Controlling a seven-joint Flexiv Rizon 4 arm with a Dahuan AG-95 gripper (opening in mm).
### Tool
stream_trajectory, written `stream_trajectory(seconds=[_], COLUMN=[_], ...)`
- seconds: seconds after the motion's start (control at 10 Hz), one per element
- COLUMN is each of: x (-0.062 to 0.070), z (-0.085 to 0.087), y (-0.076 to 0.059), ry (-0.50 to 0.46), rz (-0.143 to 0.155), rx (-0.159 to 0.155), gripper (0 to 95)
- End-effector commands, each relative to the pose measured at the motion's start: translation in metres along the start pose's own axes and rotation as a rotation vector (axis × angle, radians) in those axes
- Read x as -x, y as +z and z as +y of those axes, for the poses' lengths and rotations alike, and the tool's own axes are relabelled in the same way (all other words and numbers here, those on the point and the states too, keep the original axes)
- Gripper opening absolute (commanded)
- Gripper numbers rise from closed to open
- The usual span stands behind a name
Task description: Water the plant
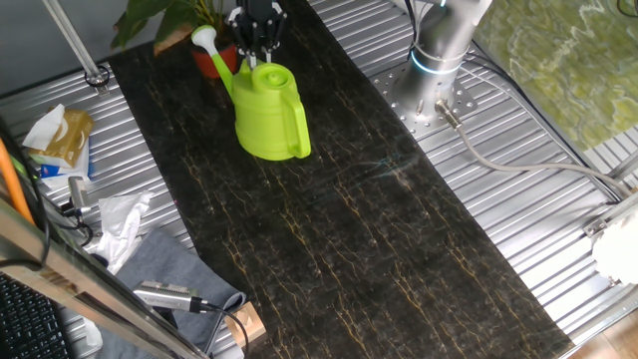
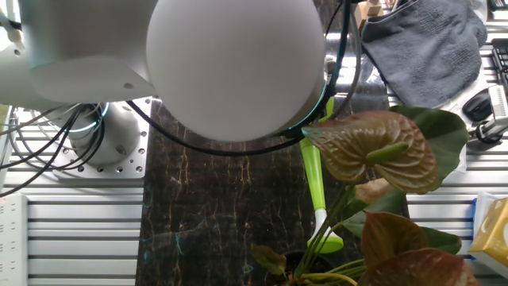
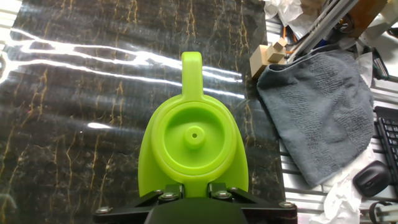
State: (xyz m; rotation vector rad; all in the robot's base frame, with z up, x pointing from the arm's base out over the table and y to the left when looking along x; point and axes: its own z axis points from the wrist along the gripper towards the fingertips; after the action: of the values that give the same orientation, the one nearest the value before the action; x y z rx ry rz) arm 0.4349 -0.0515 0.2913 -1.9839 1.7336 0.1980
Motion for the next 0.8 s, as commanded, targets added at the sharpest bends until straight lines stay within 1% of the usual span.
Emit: stream_trajectory(seconds=[0.1, 0.8], x=[-0.0008, -0.0031], z=[0.0004, 0.0008], y=[-0.0022, -0.0047], ry=[-0.001, 0.001], rz=[0.000, -0.006], rx=[0.001, 0.000], gripper=[0.0, 0.0])
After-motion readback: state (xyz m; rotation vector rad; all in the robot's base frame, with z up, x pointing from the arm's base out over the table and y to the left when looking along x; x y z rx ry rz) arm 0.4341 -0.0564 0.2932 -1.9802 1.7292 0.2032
